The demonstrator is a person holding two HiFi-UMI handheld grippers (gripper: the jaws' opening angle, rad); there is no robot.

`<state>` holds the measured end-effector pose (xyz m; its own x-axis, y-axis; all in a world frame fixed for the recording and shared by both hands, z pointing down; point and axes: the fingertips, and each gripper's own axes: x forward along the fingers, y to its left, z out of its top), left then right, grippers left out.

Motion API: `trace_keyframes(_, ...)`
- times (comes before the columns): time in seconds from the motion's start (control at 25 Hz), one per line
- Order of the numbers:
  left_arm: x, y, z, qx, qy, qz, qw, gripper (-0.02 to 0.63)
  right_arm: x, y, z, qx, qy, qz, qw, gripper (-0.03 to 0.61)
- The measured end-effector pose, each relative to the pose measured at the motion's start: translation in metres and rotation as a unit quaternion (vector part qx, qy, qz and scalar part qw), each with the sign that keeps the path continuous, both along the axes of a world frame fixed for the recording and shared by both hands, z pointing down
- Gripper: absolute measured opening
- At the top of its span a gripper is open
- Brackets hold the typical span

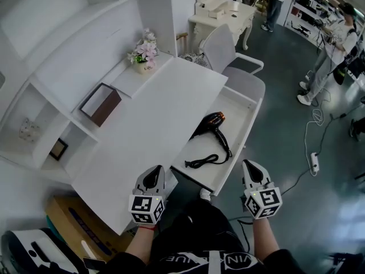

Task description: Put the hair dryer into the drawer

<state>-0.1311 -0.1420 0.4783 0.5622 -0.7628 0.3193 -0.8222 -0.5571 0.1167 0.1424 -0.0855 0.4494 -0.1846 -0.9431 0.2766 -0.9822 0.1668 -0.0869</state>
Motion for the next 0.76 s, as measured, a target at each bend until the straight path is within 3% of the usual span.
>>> trace_keyframes(0.76, -0.07, 0.063, 0.003, -0.007, -0.003, -0.044, 0.999, 0.011, -0.041, 0.048, 0.007, -0.006, -0.03, -0.001, 1.0, 0.003)
